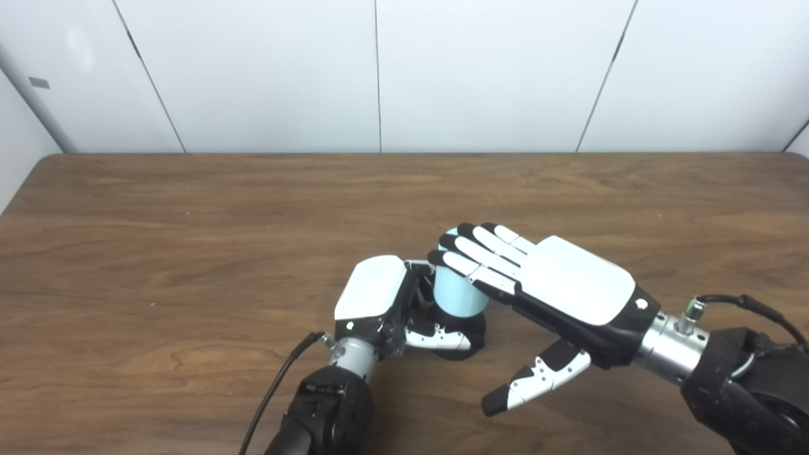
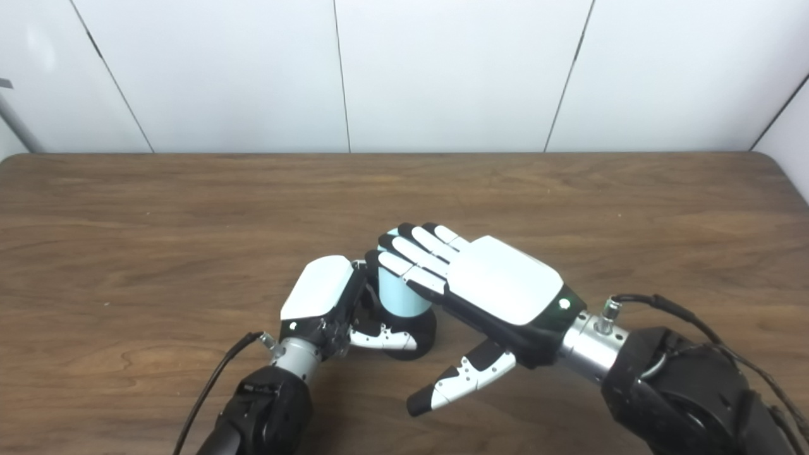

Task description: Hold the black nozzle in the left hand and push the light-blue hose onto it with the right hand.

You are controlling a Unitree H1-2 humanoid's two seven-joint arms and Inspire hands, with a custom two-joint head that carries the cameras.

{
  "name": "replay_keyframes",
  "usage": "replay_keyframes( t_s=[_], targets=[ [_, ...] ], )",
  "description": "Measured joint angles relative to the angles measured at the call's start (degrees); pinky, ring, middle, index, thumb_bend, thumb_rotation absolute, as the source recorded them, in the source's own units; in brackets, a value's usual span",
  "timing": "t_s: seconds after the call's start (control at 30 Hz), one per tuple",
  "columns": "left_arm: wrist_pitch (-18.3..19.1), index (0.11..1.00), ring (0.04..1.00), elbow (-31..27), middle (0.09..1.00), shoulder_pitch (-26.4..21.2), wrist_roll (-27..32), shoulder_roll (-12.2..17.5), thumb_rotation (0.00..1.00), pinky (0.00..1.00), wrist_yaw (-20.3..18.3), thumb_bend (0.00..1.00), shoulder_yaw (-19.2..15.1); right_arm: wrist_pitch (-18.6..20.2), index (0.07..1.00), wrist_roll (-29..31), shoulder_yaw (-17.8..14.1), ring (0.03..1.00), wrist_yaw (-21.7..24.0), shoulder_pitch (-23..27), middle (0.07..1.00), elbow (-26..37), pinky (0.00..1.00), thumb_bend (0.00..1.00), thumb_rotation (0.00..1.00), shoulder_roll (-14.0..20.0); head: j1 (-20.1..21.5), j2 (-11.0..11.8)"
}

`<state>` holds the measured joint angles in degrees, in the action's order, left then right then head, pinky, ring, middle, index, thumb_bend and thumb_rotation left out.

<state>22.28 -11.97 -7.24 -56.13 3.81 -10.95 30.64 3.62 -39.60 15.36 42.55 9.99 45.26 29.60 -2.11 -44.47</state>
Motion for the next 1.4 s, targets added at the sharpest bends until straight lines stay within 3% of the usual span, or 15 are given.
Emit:
replay_keyframes(
  t_s=[1.4],
  targets=[
    [0.81, 0.458, 0.509, -0.39, 0.533, 0.04, -1.35, -0.05, 0.00, 0.50, -0.55, 0.50, 0.15, 0.39, 0.959, 2.03, 0.46, 0.990, -0.79, 1.35, 0.977, -1.97, 0.98, 0.67, 0.90, -0.41, 0.00, -0.44]
  ],
)
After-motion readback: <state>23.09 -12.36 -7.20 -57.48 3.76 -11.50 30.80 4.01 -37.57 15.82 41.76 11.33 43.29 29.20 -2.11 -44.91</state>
